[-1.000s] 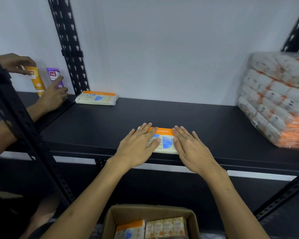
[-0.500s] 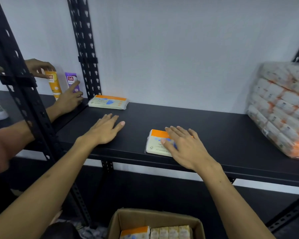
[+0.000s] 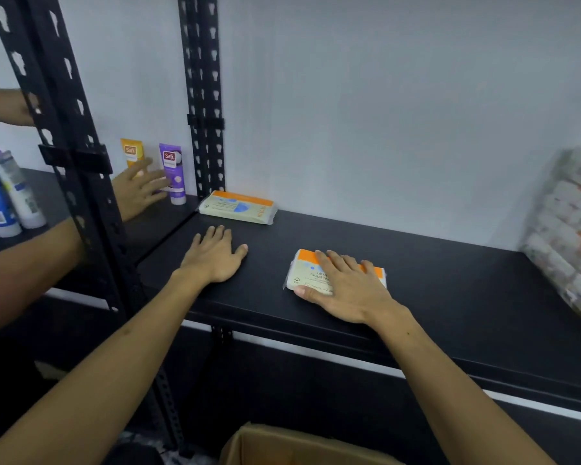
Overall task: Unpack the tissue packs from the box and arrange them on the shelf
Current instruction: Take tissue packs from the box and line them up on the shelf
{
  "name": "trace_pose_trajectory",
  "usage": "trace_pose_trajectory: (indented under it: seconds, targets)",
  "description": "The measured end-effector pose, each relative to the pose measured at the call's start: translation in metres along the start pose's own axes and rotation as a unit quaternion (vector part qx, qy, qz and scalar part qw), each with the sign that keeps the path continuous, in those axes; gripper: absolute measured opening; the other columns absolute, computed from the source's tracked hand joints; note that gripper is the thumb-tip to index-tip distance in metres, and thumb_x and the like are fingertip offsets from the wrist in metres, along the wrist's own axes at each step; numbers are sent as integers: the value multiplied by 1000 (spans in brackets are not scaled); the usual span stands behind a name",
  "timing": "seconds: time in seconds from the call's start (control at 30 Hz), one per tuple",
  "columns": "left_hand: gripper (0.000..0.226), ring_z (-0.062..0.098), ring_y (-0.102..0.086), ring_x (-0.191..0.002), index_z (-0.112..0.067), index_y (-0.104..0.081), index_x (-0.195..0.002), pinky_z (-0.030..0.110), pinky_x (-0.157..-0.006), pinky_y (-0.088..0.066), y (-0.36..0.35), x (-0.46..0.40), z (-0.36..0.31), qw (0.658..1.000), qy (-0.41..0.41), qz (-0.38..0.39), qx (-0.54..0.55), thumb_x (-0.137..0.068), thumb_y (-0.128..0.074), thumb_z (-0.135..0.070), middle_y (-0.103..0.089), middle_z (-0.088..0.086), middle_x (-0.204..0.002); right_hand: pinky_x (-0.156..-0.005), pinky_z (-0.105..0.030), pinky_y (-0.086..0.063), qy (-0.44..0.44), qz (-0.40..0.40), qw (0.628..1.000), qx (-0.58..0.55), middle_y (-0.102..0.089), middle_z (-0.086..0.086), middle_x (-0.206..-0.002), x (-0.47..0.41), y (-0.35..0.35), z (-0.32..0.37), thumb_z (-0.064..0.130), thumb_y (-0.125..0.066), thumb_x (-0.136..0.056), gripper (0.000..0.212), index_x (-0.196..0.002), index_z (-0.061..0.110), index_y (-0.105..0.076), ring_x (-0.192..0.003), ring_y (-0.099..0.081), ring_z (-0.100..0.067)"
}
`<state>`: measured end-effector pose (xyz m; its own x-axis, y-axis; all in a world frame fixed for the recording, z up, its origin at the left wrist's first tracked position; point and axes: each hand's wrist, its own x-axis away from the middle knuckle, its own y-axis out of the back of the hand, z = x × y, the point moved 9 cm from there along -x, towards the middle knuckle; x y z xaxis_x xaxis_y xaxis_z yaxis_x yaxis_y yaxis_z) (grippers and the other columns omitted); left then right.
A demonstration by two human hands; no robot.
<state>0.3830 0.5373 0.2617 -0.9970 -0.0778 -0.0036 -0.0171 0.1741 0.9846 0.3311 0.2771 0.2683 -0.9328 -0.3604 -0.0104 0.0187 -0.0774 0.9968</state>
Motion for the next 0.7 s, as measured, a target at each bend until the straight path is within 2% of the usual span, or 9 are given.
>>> trace_pose_trajectory:
  seconds: [0.13,0.4,0.7]
  targets:
    - [74,21,0,-157,-9,-12,-162,45,-127,-3,-2,-1,1,1000,3,-3,8,-105,-23,-56,-4,7,-170,-122,-54,-15,7,-13,1000,2,-19,1,-168,-33,1,9,92,-15,-80,103,-161,30,-9,-151,-23,-25]
    - [75,19,5,-157,-11,-7,-162,44,-127,1,-6,-4,4,1000,9,-3,18,-104,-21,-57,0,4,-170,-117,-56,-20,8,-46,999,-8,-33,0,-162,-100,11,22,87,-25,-85,94,-160,31,-16,-146,-32,-28]
    - [76,17,11,-156,-12,-3,-162,43,-127,3,-9,-10,5,1000,9,-2,16,-103,-18,-57,5,3,-170,-112,-55,-25,54,-96,994,9,-40,-3,-157,-174,30,67,88,-23,-84,95,-158,29,-22,-140,-38,-30]
